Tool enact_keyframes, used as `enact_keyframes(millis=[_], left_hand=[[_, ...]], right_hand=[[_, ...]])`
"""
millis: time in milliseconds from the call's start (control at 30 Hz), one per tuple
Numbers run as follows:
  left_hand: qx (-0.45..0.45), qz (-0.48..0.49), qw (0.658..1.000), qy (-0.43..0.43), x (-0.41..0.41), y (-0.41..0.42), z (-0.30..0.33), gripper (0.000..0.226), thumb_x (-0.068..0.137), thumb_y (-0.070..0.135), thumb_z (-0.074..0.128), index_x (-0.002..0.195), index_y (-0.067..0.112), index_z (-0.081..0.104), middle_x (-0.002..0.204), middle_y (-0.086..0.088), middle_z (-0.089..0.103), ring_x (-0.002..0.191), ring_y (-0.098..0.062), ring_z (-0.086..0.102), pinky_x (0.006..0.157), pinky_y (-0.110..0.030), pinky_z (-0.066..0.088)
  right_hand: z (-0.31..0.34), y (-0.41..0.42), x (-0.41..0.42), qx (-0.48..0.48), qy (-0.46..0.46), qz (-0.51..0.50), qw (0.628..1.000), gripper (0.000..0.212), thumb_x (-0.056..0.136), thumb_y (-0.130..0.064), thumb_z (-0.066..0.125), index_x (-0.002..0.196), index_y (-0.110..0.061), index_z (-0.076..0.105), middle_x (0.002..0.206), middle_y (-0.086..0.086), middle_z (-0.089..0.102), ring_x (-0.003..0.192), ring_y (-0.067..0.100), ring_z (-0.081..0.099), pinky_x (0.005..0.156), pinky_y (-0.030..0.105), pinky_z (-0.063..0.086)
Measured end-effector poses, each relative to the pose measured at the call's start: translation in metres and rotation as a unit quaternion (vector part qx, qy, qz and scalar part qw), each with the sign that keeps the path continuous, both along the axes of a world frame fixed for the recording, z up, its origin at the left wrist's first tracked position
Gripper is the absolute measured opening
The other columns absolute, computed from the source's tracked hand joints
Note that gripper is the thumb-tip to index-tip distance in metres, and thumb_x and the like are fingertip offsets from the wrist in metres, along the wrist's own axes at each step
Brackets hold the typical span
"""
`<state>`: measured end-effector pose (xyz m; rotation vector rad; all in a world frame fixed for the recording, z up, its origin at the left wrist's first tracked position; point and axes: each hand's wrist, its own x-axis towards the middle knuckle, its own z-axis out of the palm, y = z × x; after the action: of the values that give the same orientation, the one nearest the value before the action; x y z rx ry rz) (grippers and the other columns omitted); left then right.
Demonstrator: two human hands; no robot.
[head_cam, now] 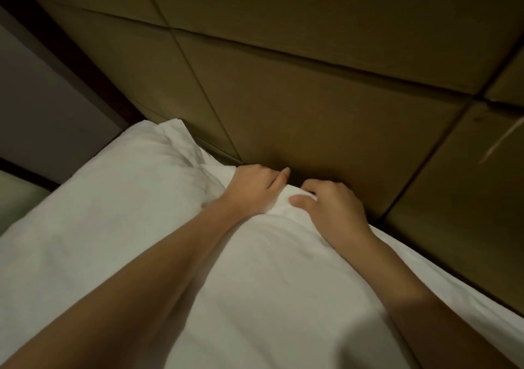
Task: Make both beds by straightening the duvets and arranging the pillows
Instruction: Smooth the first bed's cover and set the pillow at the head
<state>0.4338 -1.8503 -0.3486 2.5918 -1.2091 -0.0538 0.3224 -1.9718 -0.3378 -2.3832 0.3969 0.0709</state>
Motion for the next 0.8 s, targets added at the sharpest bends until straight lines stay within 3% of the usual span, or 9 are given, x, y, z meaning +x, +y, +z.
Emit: enact_keyframes(millis=[67,167,300,400,467,533,633,733,800], left_hand=[[0.033,0.012,0.999,-0.018,0.014,0.003,0.000,0.055,0.103,0.032,0.032,0.048,0.021,0.033,0.059,-0.003,0.058,0.062,-0.020,0.051,0.058,-0.031,0.027],[0.089,0.038,0.994,-0.048,0.035,0.016,0.004,0.056,0.103,0.033,0.030,0.048,0.019,0.034,0.052,0.004,0.046,0.061,-0.018,0.048,0.058,-0.030,0.024],[0.067,0.068,0.992,-0.082,0.051,0.037,0.012,0.056,0.102,0.031,0.026,0.050,0.018,0.040,0.045,0.008,0.038,0.050,-0.020,0.047,0.055,-0.030,0.028],[0.021,0.070,0.995,-0.074,0.050,0.037,0.019,0.055,0.097,0.032,0.025,0.049,0.014,0.044,0.042,0.004,0.042,0.044,-0.019,0.047,0.051,-0.032,0.038],[0.027,0.039,0.993,-0.105,0.053,0.041,0.024,0.041,0.091,0.022,0.040,0.054,0.010,0.052,0.042,0.000,0.046,0.038,-0.020,0.047,0.042,-0.028,0.031],[0.107,-0.010,0.984,-0.143,0.057,0.048,0.029,0.016,0.077,0.013,0.053,0.066,0.004,0.060,0.043,-0.004,0.050,0.035,-0.026,0.048,0.040,-0.022,0.020],[0.166,-0.002,0.974,-0.155,0.070,0.054,0.033,0.047,0.085,0.028,0.022,0.083,0.005,0.063,0.062,-0.009,0.059,0.062,-0.034,0.060,0.049,-0.026,0.019],[0.018,0.012,0.976,-0.219,0.080,0.051,0.058,0.053,0.093,0.028,0.025,0.052,0.011,0.054,0.046,-0.004,0.052,0.044,-0.027,0.055,0.046,-0.023,0.024],[-0.079,-0.005,0.962,-0.259,0.089,0.057,0.066,0.053,0.094,0.022,0.031,0.045,0.015,0.050,0.042,-0.003,0.051,0.037,-0.023,0.049,0.044,-0.025,0.034]], right_hand=[[-0.001,-0.005,-0.006,0.016,-0.023,-0.037,0.999,0.025,0.093,-0.040,0.055,0.090,-0.016,0.062,0.085,0.005,0.067,0.083,0.029,0.059,0.070,0.038,0.048],[0.002,-0.007,-0.015,0.012,-0.047,-0.065,0.997,0.024,0.092,-0.042,0.055,0.081,-0.021,0.057,0.078,0.005,0.065,0.079,0.030,0.058,0.066,0.036,0.043],[0.011,0.004,-0.004,-0.048,-0.034,-0.050,0.997,0.037,0.095,-0.052,0.041,0.099,-0.022,0.061,0.089,0.002,0.067,0.088,0.027,0.060,0.071,0.033,0.045],[0.017,0.023,0.024,-0.071,0.000,0.001,0.997,0.044,0.094,-0.060,0.035,0.110,-0.024,0.055,0.103,0.000,0.064,0.098,0.025,0.058,0.069,0.031,0.034],[0.020,0.034,0.040,-0.064,-0.016,0.023,0.998,0.037,0.095,-0.055,0.039,0.101,-0.023,0.055,0.096,0.000,0.063,0.092,0.024,0.059,0.066,0.030,0.033],[0.023,0.035,0.044,-0.066,-0.039,0.003,0.997,0.033,0.097,-0.050,0.040,0.085,-0.021,0.049,0.081,0.000,0.058,0.081,0.024,0.056,0.061,0.031,0.032],[0.029,0.029,0.030,-0.108,-0.056,-0.023,0.992,0.036,0.097,-0.051,0.037,0.080,-0.021,0.047,0.070,-0.003,0.052,0.073,0.023,0.055,0.059,0.031,0.032],[0.034,0.026,0.018,-0.125,-0.213,-0.061,0.967,0.035,0.093,-0.043,0.050,0.072,-0.017,0.059,0.052,-0.002,0.049,0.048,0.023,0.049,0.050,0.028,0.035],[0.030,0.026,0.018,-0.146,-0.302,-0.105,0.936,0.032,0.089,-0.036,0.061,0.064,-0.016,0.061,0.043,-0.002,0.045,0.035,0.020,0.040,0.044,0.024,0.034]])
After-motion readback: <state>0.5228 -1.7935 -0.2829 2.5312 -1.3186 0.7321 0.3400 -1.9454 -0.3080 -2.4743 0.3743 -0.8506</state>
